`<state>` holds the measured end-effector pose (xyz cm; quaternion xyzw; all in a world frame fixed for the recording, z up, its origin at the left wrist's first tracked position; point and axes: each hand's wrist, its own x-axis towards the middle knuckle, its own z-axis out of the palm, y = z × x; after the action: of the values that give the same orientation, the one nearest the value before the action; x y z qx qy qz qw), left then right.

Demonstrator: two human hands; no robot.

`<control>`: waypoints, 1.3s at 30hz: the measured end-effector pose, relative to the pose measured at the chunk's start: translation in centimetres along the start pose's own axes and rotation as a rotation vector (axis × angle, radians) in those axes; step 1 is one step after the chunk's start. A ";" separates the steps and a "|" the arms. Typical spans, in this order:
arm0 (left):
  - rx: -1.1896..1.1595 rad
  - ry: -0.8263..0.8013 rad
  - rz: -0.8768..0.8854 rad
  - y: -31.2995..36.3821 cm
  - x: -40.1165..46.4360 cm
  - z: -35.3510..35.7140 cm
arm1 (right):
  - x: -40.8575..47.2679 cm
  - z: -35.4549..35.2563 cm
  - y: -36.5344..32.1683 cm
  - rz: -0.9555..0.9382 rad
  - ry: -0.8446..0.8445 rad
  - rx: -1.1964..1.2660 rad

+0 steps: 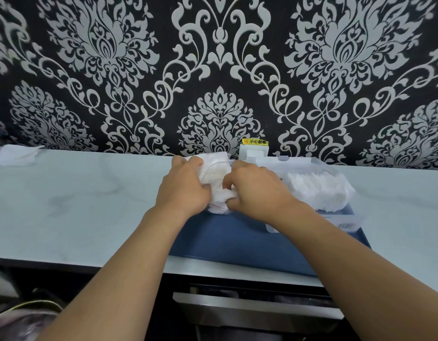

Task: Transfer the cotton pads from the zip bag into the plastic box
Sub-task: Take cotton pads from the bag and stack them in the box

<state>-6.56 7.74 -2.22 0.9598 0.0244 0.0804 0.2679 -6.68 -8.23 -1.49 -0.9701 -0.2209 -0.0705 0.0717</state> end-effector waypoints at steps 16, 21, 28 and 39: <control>-0.019 -0.064 0.048 -0.8 0.2 -1.0 | -2.2 -1.8 0.8 -0.058 0.165 0.638; -0.198 -0.151 0.112 -1.0 0.1 -1.9 | -3.0 -3.7 3.5 0.262 0.128 1.323; -0.941 0.146 0.311 5.8 -3.1 -2.1 | -3.8 -3.6 5.5 0.381 0.132 1.395; -1.098 -0.228 0.058 8.3 -2.7 0.9 | -4.9 -4.0 5.5 0.167 0.398 1.005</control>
<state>-9.05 -0.01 0.94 0.6824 -0.0764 -0.0159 0.7268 -9.12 -15.85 1.03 -0.7985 -0.1320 -0.1325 0.5722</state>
